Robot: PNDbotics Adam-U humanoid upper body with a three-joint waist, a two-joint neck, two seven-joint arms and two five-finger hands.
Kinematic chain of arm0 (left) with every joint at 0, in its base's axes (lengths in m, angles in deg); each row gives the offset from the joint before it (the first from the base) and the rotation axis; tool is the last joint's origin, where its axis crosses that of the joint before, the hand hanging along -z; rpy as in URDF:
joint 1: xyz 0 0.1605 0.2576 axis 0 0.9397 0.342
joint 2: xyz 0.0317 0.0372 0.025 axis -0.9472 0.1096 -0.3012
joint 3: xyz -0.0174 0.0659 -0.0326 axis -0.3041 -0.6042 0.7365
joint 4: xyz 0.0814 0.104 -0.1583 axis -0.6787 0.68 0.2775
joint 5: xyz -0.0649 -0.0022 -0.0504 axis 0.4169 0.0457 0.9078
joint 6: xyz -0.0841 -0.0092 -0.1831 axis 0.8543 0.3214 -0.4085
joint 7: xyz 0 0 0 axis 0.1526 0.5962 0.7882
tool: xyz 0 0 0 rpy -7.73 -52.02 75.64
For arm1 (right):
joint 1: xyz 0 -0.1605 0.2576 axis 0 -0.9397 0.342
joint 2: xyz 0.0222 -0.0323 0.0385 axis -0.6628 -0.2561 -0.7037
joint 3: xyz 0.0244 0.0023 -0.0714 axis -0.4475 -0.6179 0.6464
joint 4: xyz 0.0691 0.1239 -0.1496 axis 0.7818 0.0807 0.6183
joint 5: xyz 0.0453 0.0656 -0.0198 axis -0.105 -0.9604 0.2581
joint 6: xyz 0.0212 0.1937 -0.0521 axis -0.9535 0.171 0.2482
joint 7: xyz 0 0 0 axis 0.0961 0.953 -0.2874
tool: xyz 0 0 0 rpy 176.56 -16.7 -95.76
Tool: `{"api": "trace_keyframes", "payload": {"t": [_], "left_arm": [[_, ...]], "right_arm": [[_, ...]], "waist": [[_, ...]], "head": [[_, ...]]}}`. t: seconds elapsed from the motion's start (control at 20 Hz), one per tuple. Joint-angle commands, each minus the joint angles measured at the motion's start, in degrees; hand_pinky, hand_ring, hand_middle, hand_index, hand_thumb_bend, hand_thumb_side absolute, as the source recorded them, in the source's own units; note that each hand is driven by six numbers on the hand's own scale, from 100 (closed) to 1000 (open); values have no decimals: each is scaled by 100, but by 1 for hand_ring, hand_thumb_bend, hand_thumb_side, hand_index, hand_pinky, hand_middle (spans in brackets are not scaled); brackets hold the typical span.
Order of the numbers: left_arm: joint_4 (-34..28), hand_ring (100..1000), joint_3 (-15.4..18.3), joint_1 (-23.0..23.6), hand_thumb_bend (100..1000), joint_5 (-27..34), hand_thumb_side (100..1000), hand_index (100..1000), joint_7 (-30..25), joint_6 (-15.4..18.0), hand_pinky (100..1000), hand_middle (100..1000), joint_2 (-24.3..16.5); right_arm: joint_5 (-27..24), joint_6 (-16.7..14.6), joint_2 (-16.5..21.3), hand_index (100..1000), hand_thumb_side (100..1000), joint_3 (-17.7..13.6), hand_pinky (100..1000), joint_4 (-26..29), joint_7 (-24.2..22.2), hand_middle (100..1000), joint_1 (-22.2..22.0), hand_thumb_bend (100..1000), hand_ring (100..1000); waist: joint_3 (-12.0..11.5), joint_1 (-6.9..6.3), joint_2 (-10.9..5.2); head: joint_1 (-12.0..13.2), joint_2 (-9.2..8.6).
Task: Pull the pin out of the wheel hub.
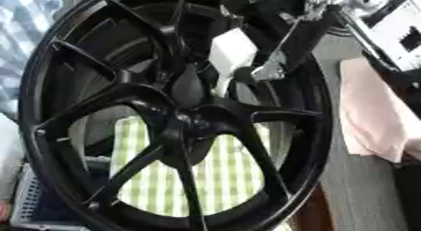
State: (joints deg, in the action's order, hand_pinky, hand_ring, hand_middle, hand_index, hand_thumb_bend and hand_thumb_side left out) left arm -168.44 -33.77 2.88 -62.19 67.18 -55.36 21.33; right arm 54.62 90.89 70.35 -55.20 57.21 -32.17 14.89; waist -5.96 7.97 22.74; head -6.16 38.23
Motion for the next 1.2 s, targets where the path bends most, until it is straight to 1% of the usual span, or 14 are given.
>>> {"api": "trace_keyframes", "payload": {"t": [0.05, 0.25, 0.35, 0.55, 0.65, 0.75, 0.85, 0.9, 0.95, 1.0, 1.05, 1.1, 1.15, 1.2], "left_arm": [[-59, 627, 66, 28, 100, -35, 699, 769, 44, 6, 728, 585, -118], [-55, 627, 95, 75, 100, -43, 696, 769, 73, 7, 728, 585, -133], [-62, 627, 109, 79, 100, -46, 694, 768, 86, 10, 728, 585, -129], [-78, 626, 149, 100, 100, -60, 691, 768, 126, 10, 728, 585, -125], [-86, 626, 150, 90, 100, -60, 691, 768, 134, 9, 728, 585, -116], [-89, 626, 141, 82, 100, -58, 691, 768, 130, 8, 728, 585, -111], [-90, 626, 136, 78, 100, -56, 691, 768, 125, 7, 728, 585, -110], [-93, 626, 141, 80, 100, -60, 685, 769, 127, 8, 728, 585, -113], [-119, 626, 209, 75, 100, -81, 684, 769, 169, 15, 728, 585, -112], [-139, 626, 279, 63, 100, -88, 684, 769, 229, 14, 728, 585, -87], [-155, 626, 336, 64, 100, -93, 683, 769, 294, 10, 728, 585, -68], [-169, 625, 384, 73, 100, -101, 682, 768, 356, 5, 727, 585, -62], [-180, 625, 426, 83, 100, -107, 682, 768, 415, -3, 727, 584, -55], [-190, 625, 439, 87, 100, -111, 682, 768, 454, -11, 727, 584, -54]], "right_arm": [[-344, 298, 340, 464, 100, -392, 826, 265, 181, 323, 146, 223, 669], [-747, 689, 628, 463, 100, -850, 832, 419, 459, 321, 40, 186, 673], [-946, 778, 851, 463, 100, -1100, 835, 499, 622, 321, -112, 166, 675], [-1356, 753, 1473, 468, 100, -1711, 838, 594, 1015, 327, -700, 139, 678], [-1559, 690, 1727, 474, 100, -1922, 838, 677, 1217, 333, -1027, 131, 680], [-1756, 648, 1877, 474, 100, -2029, 838, 808, 1396, 333, -1293, 131, 680], [-1972, 679, 1961, 474, 100, -2065, 838, 902, 1510, 333, -1404, 131, 680], [-2066, 707, 1995, 601, 100, -2080, 850, 923, 1547, 471, -1434, 192, 732], [-2076, 762, 2073, 604, 100, -2153, 850, 869, 1606, 474, -1514, 196, 733], [-2038, 833, 2126, 610, 100, -2259, 851, 772, 1678, 480, -1623, 206, 736], [-1970, 916, 2102, 641, 100, -2391, 856, 645, 1763, 509, -1757, 243, 749], [-1891, 989, 2030, 710, 117, -2531, 872, 507, 1851, 596, -1898, 303, 781], [-1805, 1062, 1924, 756, 144, -2676, 882, 363, 1941, 667, -2043, 343, 805], [-1707, 1098, 1808, 856, 203, -2837, 919, 202, 2041, 835, -2205, 450, 893]], "waist": [[59, -67, -190], [181, -123, -239], [240, -166, -250], [362, -261, -240], [370, -284, -230], [353, -288, -228], [343, -287, -228], [348, -293, -221], [415, -361, -156], [518, -460, -107], [649, -546, -77], [776, -612, -56], [870, -673, -30], [904, -703, -18]], "head": [[34, 65], [147, 101], [195, 107], [314, 100], [319, 85], [303, 82], [295, 81], [345, 66], [526, -29], [622, -89], [718, -128], [812, -157], [904, -196], [943, -217]]}}
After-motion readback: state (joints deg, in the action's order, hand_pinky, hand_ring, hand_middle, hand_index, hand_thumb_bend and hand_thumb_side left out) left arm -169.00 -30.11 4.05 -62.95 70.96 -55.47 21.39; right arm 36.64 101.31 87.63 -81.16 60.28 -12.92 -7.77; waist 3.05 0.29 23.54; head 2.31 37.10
